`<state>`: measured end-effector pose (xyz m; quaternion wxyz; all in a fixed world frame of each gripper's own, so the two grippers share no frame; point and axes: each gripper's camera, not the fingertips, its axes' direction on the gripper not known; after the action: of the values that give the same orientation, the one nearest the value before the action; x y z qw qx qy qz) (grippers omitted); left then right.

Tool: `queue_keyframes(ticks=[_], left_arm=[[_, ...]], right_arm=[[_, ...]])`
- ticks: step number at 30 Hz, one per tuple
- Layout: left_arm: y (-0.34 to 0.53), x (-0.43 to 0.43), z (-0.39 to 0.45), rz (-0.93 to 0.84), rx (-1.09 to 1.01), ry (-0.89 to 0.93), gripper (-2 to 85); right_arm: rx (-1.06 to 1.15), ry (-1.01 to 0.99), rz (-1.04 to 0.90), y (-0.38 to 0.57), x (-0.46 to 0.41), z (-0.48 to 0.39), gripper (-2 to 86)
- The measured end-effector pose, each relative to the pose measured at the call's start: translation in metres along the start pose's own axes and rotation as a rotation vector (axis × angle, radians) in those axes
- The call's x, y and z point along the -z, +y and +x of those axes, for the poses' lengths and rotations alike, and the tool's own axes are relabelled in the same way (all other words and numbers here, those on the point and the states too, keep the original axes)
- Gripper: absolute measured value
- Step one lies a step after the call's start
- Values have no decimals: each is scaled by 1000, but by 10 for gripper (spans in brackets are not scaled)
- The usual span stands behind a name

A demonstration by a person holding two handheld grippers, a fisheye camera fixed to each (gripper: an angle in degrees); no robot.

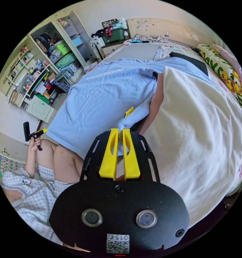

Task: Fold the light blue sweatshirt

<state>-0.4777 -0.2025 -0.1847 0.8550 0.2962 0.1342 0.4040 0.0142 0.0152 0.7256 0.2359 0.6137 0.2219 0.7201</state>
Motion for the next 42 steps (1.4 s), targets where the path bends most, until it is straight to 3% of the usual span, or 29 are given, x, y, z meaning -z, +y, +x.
queue_keyframes(ticks=[2, 5, 12, 16, 19, 22, 24, 27, 30, 32, 34, 36, 38, 42], left_arm=[[5, 35, 9, 82, -18, 23, -6], [9, 58, 27, 46, -82, -80, -7], [8, 19, 13, -134, -40, -139, -1], [5, 10, 18, -216, -62, -206, 22], [12, 14, 15, -221, -80, -174, 85], [10, 8, 2, -218, -44, -121, 117], [4, -5, -9, -202, -9, -50, 109], [-3, -45, -16, -368, -23, 46, 28], [-6, -26, -7, -286, -38, 192, -4], [-12, 25, -5, -81, -13, 347, -7], [-14, 67, -2, 51, -17, 377, -6], [-12, 97, 6, 83, -51, 225, -3], [5, 102, 14, 47, -41, -50, 8], [39, 32, 6, -138, 7, -82, 123]], right_arm=[[19, -26, 33, 16, 52, 3, 23], [31, -62, 31, 36, 94, 6, 14], [49, 79, -194, 54, 40, 5, 40], [22, 38, -117, 69, 48, 15, 77], [122, 47, 9, 98, 70, 7, 128], [176, 78, -45, 107, 51, 4, 144], [198, 97, -63, 103, 38, 2, 119], [208, 143, -95, 90, 35, -2, 60], [173, 32, -48, 77, 78, 6, 55], [71, -136, 53, 65, 134, 30, 54], [4, -260, 111, 56, 165, 52, 54], [-21, -308, 122, 46, 179, 67, 54], [-31, -268, 109, 39, 176, 72, 54], [-19, -273, 91, 36, 153, 71, 53]])
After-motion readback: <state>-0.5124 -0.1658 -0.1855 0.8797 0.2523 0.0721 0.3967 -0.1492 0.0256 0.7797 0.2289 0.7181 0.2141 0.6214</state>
